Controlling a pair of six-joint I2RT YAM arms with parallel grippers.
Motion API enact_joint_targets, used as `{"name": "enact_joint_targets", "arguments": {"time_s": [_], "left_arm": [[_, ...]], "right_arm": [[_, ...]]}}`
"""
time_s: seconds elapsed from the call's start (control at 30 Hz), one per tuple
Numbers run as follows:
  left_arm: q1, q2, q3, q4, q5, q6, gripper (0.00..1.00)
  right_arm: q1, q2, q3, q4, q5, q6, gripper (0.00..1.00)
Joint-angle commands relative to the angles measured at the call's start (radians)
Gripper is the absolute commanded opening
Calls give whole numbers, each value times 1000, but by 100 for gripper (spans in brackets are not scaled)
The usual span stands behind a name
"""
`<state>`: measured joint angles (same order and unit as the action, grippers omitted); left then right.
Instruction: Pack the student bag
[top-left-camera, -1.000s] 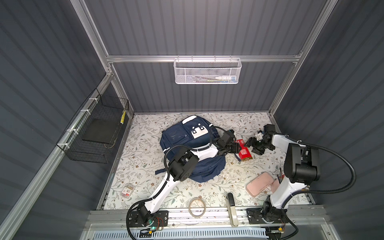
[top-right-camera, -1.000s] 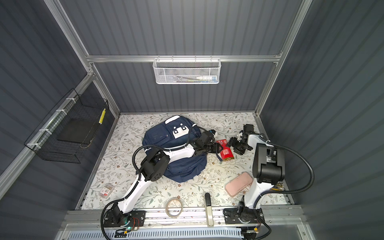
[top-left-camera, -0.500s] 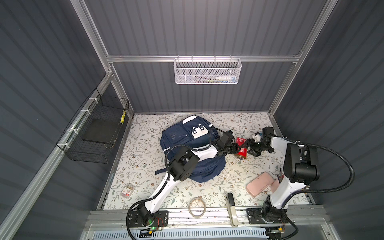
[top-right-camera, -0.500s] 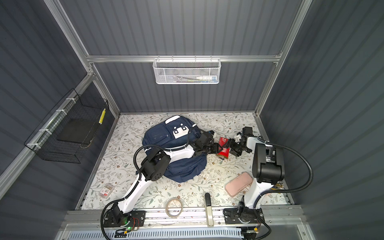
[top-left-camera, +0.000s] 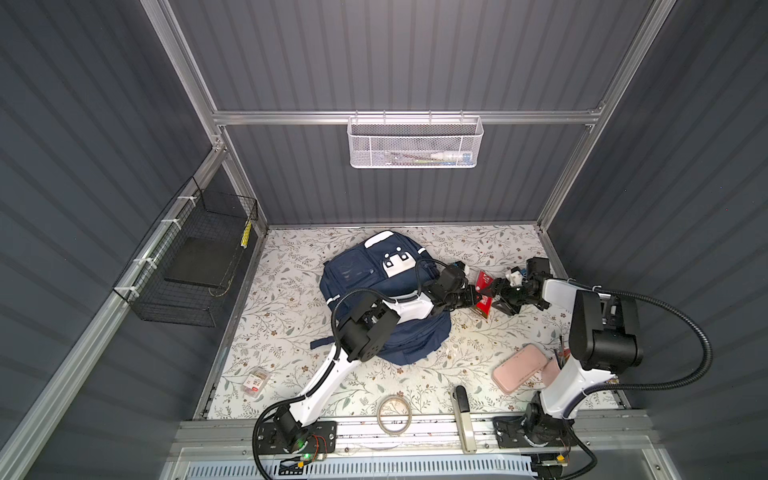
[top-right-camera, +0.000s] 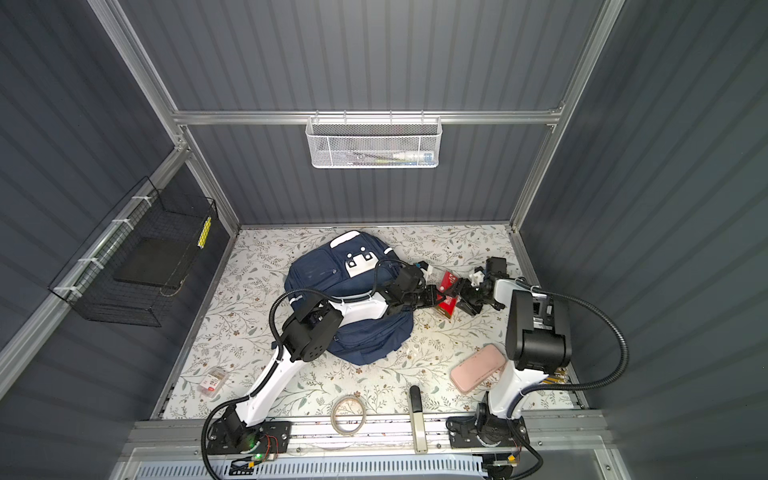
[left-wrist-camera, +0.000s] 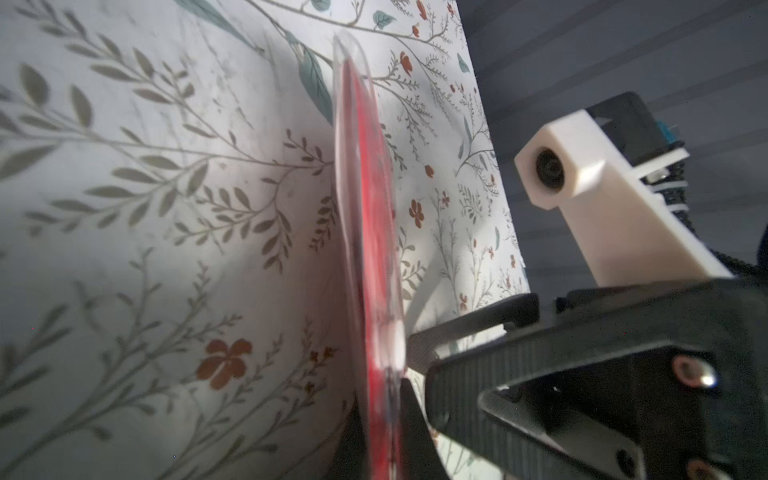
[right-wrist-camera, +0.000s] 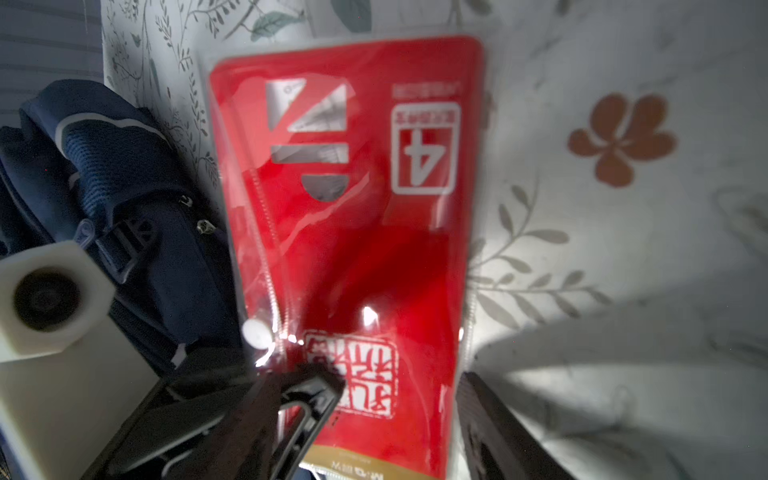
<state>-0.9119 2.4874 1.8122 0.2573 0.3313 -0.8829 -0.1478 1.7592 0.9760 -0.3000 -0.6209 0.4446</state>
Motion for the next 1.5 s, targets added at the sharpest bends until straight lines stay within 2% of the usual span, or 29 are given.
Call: {"name": "enact_joint_targets", "arguments": {"time_s": [0.0,0.17,0.33,0.4,0.53,0.6,0.67,0.83,0.93,1.03,1.13,1.23,1.33,1.4,1.47], "left_arm": [[-6,-15,-44,25,72,-47,0],[-2,-89,-83,118,111,-103,0],[4,-187,-116,181,138,-141,0],[2,-238,-145,202,142,-147,0],[1,-358,-233,239,131,-157,0],[1,-387,-247,233,145,-164,0],[-1,-389,-278,302,172,-217,0],[-29,-467,-368,314,149,-207,0],[-29,-490,-389,315,155,-206,0],[-30,-490,-447,393,164,-247,0],[-31,-513,-467,386,158,-236,0],[-30,-534,-478,344,153,-213,0],[-30,-540,-496,347,157,-216,0],[-29,-548,-509,343,158,-202,18],[-20,-581,-512,251,132,-155,44]], "right_arm": [[-13,-85,-50,-12,32,-13,71],[-61,-269,-200,173,-19,-9,74],[-62,-457,-283,231,30,-12,76],[-69,-500,-299,257,2,2,76],[-120,-617,-391,424,-107,128,74],[-125,-677,-419,516,-175,174,73],[-111,-713,-431,603,-256,214,71],[-79,-782,-457,670,-301,250,66],[-66,-805,-493,773,-317,315,58],[-17,-802,-467,700,-302,265,44],[8,-803,-471,690,-284,257,32],[10,-811,-489,715,-275,269,28],[14,-809,-499,747,-287,290,12],[19,-809,-501,743,-290,291,3],[21,-815,-508,738,-290,286,2]]}}
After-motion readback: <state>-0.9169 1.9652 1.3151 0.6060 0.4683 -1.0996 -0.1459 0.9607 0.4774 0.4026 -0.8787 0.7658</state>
